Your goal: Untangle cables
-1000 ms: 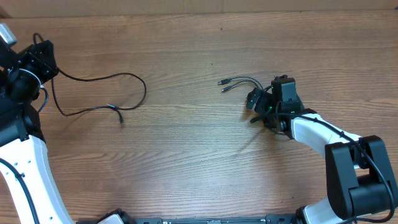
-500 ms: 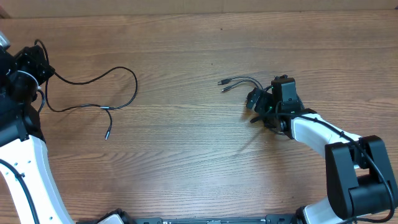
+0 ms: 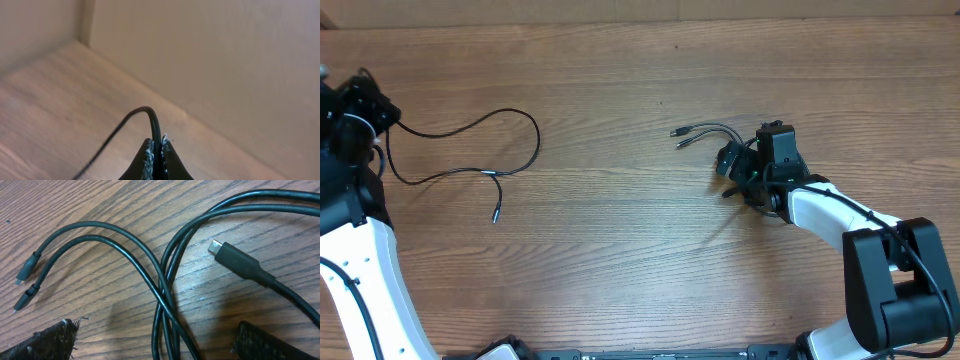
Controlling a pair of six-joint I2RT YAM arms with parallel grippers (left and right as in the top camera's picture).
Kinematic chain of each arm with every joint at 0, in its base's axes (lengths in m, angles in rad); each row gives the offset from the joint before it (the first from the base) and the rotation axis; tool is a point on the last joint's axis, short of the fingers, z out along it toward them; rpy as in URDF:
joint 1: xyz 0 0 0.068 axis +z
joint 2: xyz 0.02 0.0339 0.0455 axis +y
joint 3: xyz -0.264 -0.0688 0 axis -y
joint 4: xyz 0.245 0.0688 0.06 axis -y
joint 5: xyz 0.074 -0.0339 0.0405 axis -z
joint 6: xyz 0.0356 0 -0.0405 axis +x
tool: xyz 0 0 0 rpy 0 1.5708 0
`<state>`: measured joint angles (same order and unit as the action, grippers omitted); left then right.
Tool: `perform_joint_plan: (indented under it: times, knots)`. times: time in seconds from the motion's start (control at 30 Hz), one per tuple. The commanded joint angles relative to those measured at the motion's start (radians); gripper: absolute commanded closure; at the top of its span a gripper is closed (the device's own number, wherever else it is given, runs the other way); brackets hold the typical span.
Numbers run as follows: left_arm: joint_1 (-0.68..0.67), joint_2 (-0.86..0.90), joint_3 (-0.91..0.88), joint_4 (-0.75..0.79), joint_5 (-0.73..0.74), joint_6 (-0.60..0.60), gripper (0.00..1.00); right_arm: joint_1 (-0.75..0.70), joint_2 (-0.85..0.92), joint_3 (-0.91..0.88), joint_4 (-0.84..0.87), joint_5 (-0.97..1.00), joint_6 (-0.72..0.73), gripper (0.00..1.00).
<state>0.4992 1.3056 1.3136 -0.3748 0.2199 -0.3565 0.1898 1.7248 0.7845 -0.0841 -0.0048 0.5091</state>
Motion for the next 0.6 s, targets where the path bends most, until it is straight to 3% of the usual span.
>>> perform_joint_plan:
  times: [0.0,0.27,0.57]
  knots:
    - [-0.003,-0.001,0.023,0.08,-0.116,0.039,0.96,0.007,0.082,-0.07,-0.06,-0.139,0.052,0.0]
    - [-0.003,0.071,0.075,0.432,-0.214,0.035,0.96,0.007,0.082,-0.07,-0.06,-0.139,0.052,0.0]
    - [-0.012,0.401,0.37,0.663,-0.219,0.035,0.96,0.007,0.082,-0.07,-0.06,-0.139,0.052,0.0]
